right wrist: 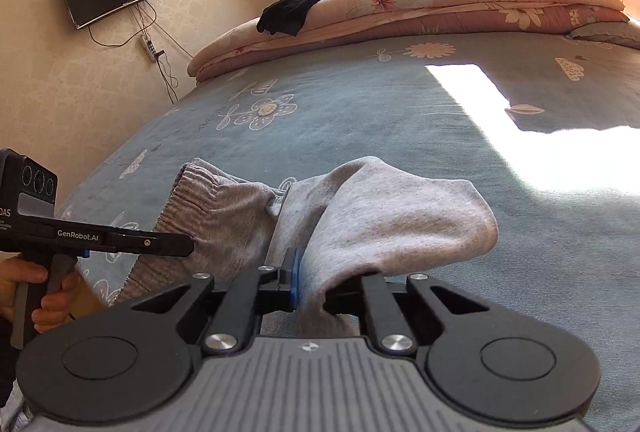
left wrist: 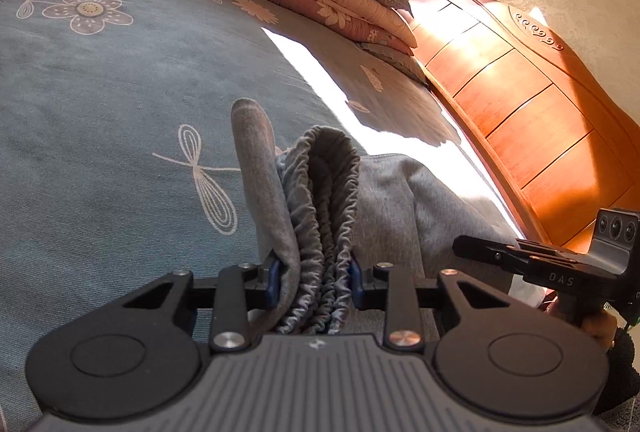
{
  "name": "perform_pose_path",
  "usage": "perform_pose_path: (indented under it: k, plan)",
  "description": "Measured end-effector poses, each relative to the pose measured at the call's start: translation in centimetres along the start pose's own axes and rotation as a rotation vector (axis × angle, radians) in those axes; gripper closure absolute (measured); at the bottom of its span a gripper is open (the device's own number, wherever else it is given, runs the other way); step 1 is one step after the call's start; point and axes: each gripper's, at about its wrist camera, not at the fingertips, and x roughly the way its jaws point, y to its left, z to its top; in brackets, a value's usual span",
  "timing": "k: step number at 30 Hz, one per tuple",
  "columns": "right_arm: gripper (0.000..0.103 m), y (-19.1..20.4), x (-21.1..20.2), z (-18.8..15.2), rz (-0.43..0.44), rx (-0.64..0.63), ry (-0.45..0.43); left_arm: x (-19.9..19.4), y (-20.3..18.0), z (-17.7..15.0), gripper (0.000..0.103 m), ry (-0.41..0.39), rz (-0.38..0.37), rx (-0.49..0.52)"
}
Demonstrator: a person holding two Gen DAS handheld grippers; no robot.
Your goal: Fold clothes
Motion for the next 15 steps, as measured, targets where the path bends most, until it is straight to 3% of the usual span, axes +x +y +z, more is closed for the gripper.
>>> perform_pose_path:
  k: [8,15]
  plan:
    - [0.09,-1.8,-3.2,0.2,-0.064,0.024,-0.048,3.4,-3.2,1.7,0.073,0.05,-0.045,0.086]
    - [0.09,-5.6,-6.6,0.0,-0.156,0.082,-0.107,9.2,-8.2,4.1,0.073,0.119,-0.13,0.147]
